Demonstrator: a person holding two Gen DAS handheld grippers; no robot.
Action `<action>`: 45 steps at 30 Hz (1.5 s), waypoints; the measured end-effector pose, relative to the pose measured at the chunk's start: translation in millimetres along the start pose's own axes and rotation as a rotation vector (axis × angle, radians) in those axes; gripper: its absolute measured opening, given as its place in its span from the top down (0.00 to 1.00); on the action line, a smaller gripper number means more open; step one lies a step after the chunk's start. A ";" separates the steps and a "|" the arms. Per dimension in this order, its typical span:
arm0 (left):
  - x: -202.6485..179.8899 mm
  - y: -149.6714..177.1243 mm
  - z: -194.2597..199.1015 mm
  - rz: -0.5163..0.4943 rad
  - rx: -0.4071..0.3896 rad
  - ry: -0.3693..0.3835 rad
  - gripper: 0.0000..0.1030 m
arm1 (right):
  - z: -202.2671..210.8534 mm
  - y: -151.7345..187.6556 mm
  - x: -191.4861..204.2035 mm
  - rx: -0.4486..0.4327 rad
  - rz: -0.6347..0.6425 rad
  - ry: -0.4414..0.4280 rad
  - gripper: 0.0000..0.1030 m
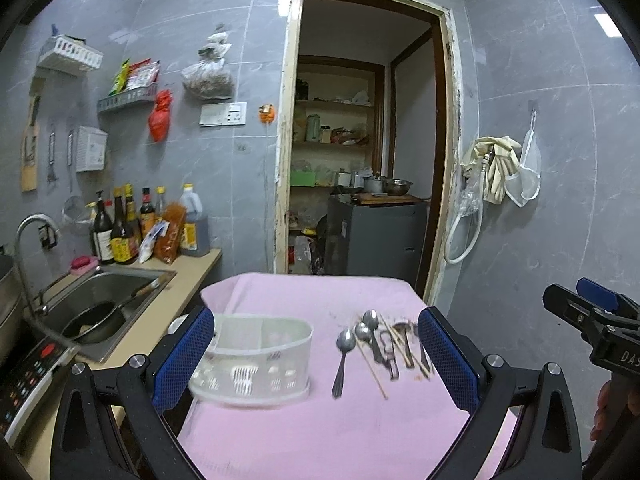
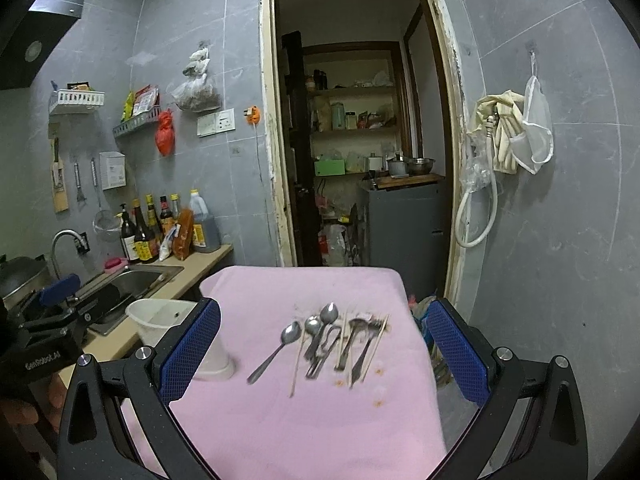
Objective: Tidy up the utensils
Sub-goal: 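Move both tools forward over the row of spoons, forks and chopsticks, then grasp a wooden chopstick with the right tool while the left tool grasps a steel spoon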
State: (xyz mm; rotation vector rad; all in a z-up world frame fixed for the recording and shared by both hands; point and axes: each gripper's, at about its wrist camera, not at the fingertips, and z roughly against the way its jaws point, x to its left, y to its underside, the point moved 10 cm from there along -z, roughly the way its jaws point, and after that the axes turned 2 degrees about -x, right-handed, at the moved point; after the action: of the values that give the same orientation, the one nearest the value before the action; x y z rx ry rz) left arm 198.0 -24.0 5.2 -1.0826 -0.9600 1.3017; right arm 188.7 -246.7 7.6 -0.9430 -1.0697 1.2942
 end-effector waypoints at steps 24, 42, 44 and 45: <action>-73.9 14.7 -212.5 -0.005 0.175 0.028 0.01 | -206.4 22.7 -90.5 0.171 -0.092 -0.056 0.09; -62.4 129.7 -312.0 0.114 0.609 -0.044 0.36 | -320.2 156.3 -94.5 0.579 -0.240 -0.140 0.66; -58.4 142.1 -319.0 0.128 0.655 -0.060 0.39 | -326.9 163.1 -97.1 0.598 -0.250 -0.135 0.69; -56.9 146.2 -321.7 0.131 0.671 -0.065 0.42 | -332.5 167.4 -99.7 0.608 -0.250 -0.127 0.74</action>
State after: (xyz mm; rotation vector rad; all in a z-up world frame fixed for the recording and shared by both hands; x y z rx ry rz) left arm 469.8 -107.2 -212.3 -0.5869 -0.4359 1.6141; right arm 467.5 -320.1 -248.0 -0.2652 -0.7824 1.3642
